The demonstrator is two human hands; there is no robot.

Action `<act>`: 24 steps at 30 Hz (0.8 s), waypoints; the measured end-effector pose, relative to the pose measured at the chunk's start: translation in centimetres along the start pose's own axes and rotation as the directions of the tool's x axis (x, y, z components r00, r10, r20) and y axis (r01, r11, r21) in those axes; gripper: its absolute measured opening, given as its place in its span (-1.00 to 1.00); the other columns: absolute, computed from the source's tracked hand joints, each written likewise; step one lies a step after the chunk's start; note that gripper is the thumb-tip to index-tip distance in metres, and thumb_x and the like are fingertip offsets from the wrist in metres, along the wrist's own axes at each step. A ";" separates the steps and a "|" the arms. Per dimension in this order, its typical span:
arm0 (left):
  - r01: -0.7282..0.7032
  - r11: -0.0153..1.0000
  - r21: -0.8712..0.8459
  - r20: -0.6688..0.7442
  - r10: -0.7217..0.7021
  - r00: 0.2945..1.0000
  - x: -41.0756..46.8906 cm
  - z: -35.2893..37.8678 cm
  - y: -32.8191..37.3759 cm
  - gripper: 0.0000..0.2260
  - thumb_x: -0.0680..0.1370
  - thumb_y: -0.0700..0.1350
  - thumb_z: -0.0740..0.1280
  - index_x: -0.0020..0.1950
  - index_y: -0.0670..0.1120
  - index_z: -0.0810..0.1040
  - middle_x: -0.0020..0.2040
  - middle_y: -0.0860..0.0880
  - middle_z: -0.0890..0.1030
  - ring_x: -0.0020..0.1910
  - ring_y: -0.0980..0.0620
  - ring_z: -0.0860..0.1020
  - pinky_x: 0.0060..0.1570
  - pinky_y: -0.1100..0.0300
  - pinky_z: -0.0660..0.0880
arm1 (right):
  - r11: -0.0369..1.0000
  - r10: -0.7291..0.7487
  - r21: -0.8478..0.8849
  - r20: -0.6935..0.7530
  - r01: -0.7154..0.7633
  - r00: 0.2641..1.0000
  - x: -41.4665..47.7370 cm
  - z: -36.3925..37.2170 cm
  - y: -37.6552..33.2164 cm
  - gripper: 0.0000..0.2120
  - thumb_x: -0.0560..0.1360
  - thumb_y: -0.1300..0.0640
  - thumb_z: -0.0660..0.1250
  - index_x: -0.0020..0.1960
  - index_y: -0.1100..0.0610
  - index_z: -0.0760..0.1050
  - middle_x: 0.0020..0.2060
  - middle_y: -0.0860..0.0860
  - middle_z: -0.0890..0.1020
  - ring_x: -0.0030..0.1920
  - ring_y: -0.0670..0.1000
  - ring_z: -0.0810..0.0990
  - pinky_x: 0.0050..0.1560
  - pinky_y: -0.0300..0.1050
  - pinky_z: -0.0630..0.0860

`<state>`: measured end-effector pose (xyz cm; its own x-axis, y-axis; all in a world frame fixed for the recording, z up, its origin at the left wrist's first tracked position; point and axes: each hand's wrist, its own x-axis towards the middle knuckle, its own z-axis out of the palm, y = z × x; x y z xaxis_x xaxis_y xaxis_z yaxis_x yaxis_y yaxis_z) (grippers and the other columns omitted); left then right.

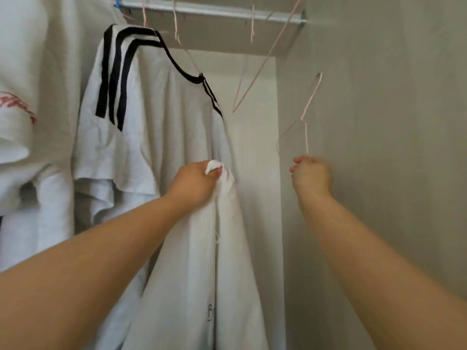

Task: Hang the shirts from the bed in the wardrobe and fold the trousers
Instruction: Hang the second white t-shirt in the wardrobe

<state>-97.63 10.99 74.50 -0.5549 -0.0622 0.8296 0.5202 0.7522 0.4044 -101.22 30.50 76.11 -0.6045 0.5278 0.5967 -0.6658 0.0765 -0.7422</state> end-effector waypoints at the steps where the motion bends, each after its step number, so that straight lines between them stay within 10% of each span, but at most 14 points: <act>1: 0.005 0.998 0.056 0.033 -0.006 0.999 -1.1 0.9 -0.9 -0.80 0.62 -0.04 0.20 -0.06 -0.07 0.58 0.04 -0.17 0.63 0.07 -0.17 0.55 -0.04 0.14 0.38 | 1.000 0.010 0.000 -0.004 -0.010 1.000 -1.6 -0.3 1.7 -0.73 0.55 0.22 0.06 -0.21 0.05 0.46 -0.09 0.13 0.60 -0.11 0.11 0.52 -0.09 -0.06 0.43; 8: 0.105 0.945 0.311 0.227 -0.181 0.957 -11.7 7.3 -7.5 -0.71 0.63 0.05 0.14 0.15 -0.07 0.55 0.11 -0.11 0.59 0.10 -0.14 0.53 -0.02 0.12 0.39 | 0.992 0.113 0.049 0.018 -0.114 0.993 -13.4 -3.8 13.9 -0.66 0.59 0.24 0.07 -0.29 0.02 0.43 -0.50 -0.01 0.45 -0.42 0.06 0.45 -0.22 0.04 0.47; 16: 0.660 0.751 0.038 0.309 -0.637 0.706 -21.8 11.2 -12.4 -0.71 0.63 0.05 0.15 0.08 -0.09 0.57 0.13 -0.17 0.58 0.06 -0.11 0.54 0.09 0.13 0.41 | 0.933 0.353 0.026 0.130 -0.360 0.926 -23.9 -8.9 24.6 -0.68 0.63 0.22 0.07 -0.21 0.09 0.50 -0.64 -0.06 0.34 -0.64 -0.12 0.32 -0.59 -0.25 0.34; 24: 0.729 0.668 -0.149 0.317 -0.666 0.675 -23.5 14.1 -11.9 -0.68 0.61 0.12 0.15 0.07 -0.03 0.62 0.08 -0.08 0.61 0.06 -0.04 0.53 0.07 0.17 0.40 | 0.638 0.648 0.252 0.336 -0.728 0.684 -28.8 -12.7 29.6 -0.68 0.64 0.15 0.04 -0.24 0.20 0.37 -0.66 -0.07 0.22 -0.67 -0.13 0.18 -0.63 -0.36 0.21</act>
<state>-99.94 12.77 44.72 -0.9271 -0.3348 0.1686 0.0398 0.3593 0.9324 -97.97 28.30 33.13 -0.9915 0.1266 0.0297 -0.0950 -0.5488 -0.8305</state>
